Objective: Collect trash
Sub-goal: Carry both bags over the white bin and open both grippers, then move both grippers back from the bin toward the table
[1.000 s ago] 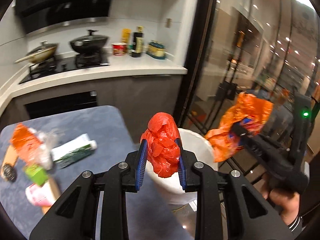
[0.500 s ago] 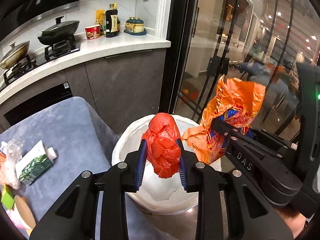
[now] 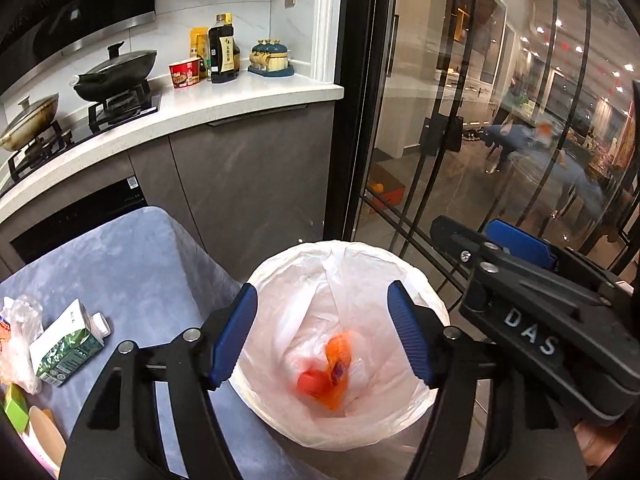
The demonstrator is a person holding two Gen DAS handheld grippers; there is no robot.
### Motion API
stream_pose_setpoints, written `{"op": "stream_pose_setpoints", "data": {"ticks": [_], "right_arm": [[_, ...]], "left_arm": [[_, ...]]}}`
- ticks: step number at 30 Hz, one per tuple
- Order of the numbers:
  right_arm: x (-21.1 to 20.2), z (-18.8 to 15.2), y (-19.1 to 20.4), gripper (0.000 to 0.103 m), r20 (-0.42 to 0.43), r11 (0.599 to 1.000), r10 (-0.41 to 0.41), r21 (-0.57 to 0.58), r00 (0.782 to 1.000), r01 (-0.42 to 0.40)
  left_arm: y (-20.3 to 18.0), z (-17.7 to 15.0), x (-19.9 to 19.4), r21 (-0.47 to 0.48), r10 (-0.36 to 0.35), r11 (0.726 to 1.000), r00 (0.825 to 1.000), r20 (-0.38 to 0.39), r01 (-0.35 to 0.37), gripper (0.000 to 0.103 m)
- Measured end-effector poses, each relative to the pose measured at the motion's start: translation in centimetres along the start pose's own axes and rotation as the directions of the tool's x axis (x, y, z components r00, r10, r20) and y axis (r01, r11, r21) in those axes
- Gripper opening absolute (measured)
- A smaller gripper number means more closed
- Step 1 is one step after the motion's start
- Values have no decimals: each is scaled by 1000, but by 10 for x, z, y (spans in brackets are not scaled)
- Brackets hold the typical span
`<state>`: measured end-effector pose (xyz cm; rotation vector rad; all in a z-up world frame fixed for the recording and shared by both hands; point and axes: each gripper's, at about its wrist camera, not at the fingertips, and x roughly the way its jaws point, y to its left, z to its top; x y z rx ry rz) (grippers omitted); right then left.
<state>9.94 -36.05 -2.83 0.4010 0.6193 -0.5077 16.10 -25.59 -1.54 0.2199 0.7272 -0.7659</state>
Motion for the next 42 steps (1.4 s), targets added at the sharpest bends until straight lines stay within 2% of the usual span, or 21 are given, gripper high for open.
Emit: {"op": "stream_pose_setpoints", "data": {"ticks": [4,10,24,33,38,42], "right_arm": [[-11,1,-1,61,27,1000,-3,14,1000,3],[-26,4,-4,64,57,999,-10,32,998,8],[-52,1,32,65,102,999,32,-12,994,-31],[-64,-12,89,68,93,989,128,-80,987,-120],[-71,-18,128,68,88,978,181,-122,979,-170],[-71,-21,156,68,76,968,222,-137,972,-210]], "left_arm": [[3,2,0,-6,-3,1000,1000,9,3,69],[7,2,-7,-16,-6,1000,1000,18,7,69],[42,2,-54,-75,36,997,996,79,-30,74],[96,-13,-96,-138,128,984,986,106,-113,78],[148,-31,-118,-202,207,962,974,96,-185,81],[192,-46,-134,-262,274,933,959,77,-246,82]]}}
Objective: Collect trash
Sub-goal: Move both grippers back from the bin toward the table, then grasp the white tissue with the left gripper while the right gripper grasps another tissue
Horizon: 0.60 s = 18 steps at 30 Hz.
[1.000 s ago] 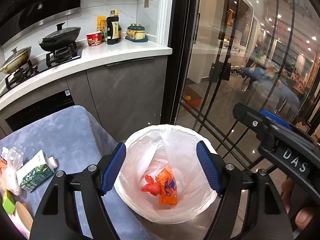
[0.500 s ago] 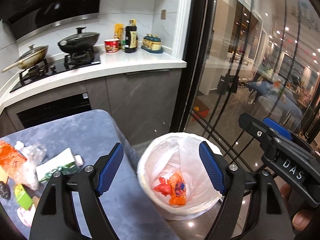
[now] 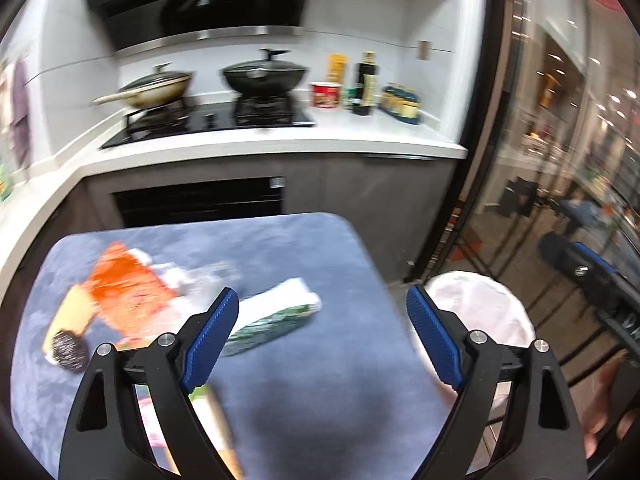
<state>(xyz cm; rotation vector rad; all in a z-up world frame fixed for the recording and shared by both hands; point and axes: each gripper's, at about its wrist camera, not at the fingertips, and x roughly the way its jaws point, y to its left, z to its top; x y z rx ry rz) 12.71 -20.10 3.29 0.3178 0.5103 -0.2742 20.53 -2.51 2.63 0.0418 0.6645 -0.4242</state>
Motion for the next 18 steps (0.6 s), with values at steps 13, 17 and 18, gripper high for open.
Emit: {"op": "stream_pose_setpoints", "data": {"ticks": [13,17,18], "right_arm": [[72,-23,114,68,-136,986,126,-95,983,-139],[99,-32,148,68,-183,976,155,-121,971,-179],[108,-34,159,68,-195,972,166,-131,967,-193]], "left_arm": [[180,8,-2,-218,232,948,972,-32,-234,83],[224,14,6,-258,280,924,959,-44,-282,83],[234,15,9,-270,285,919,957,-52,-288,83]]}}
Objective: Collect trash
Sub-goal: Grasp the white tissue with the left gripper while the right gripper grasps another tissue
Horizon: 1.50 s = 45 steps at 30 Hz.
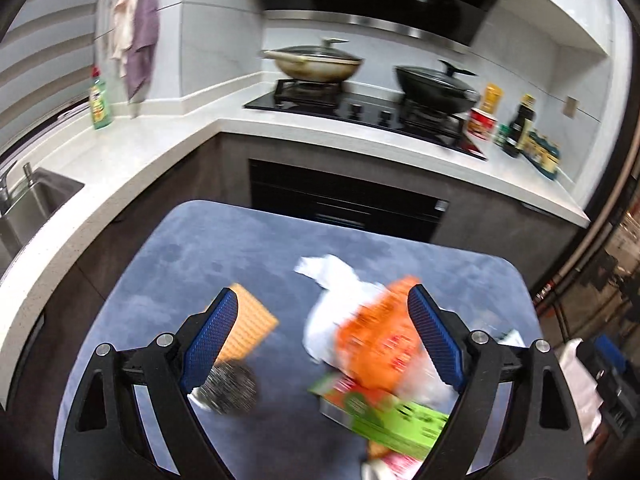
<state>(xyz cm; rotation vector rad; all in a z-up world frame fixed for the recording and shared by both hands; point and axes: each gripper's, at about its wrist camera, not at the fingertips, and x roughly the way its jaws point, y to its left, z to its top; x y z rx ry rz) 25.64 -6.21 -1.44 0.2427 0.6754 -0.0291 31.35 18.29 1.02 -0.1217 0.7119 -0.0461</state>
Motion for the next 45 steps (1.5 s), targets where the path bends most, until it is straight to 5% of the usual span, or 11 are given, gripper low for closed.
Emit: {"op": "stream_pose_setpoints", "data": {"ticks": [10,18,31,35,42,44,45], "right_arm": [[80,27,52,67,-68,995,68,-65,995,-72],[138,29,58,47,-189,987,107,-96,976,-127],[181,-15,67,35,-374,959,131,-187,918,-213],[183,-33,71,33,-391,948,95,-246,915,-203],[184,-35,70,27,-394,940,95,-268,914,-213],[184,-36,71,26,-398,938,94,-272,913,-216],[185,-35,71,25,-403,937,95,-273,910,-219]], "left_arm": [[29,21,62,-88,-19,996,996,-85,12,83],[5,19,125,-59,-58,997,979,-197,48,83],[-13,-36,168,-13,-108,994,916,-387,112,80],[-23,-47,165,57,-75,993,920,-384,105,80],[-33,-48,167,128,-52,985,915,-401,112,63],[-35,-46,169,147,-42,983,915,-402,110,51],[-36,-44,170,154,-44,981,915,-402,115,36]]}}
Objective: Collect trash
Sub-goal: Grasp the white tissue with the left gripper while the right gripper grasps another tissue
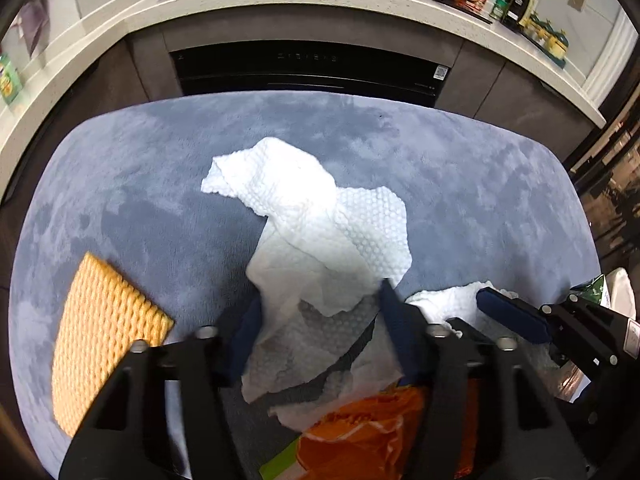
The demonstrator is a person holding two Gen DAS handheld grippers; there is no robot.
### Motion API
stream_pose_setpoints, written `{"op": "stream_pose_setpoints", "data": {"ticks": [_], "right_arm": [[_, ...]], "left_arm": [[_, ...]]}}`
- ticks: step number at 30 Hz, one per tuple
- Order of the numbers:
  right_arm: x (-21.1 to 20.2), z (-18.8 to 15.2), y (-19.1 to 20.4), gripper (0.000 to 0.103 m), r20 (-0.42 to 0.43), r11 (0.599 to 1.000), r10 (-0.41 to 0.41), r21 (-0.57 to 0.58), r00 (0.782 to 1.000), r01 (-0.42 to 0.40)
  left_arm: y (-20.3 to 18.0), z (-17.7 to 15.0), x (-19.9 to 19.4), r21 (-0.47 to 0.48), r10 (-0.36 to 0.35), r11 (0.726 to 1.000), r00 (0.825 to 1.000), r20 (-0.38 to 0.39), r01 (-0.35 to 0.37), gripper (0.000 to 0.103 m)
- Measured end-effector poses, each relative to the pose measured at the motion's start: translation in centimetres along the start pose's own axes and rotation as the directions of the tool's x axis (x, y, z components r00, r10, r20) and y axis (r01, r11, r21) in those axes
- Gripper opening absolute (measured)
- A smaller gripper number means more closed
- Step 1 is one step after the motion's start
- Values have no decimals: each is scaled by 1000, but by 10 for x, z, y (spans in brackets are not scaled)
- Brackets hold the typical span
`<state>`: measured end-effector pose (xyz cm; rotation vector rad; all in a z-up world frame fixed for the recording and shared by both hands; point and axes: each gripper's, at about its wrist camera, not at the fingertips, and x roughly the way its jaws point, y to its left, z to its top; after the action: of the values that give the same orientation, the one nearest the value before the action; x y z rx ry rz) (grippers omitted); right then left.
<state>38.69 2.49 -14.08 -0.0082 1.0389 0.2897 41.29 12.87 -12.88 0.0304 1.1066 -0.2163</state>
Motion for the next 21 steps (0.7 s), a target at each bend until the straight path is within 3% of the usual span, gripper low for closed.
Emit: {"op": "stream_pose_setpoints", "data": {"ticks": [1,3,4,10,16,21], "right_arm": [[0,0,0,20,-4,1000,3,-1,1000,-3],[-1,1,1,9,-18,1000,15,-10,1000,-15],[-1,1,2,4,-24,1000,18,-17,1000,-19],[-18,1,8,3,2,999,-8,-43,1000,9],[-72,6,-9,3,115,1000,0,26,993,-3],[-133,9,-23,3,230,997,-8,78,973,-10]], "left_arm": [[1,2,0,3,2,1000,1000,-1,-2,23],[3,4,0,-4,-62,998,998,-16,62,8],[3,4,-1,-8,-82,997,996,-23,82,7],[-1,2,-25,3,-86,996,996,37,85,6],[-2,6,-84,13,-105,995,984,141,104,6],[-13,5,-144,35,-138,990,962,235,134,6]]}}
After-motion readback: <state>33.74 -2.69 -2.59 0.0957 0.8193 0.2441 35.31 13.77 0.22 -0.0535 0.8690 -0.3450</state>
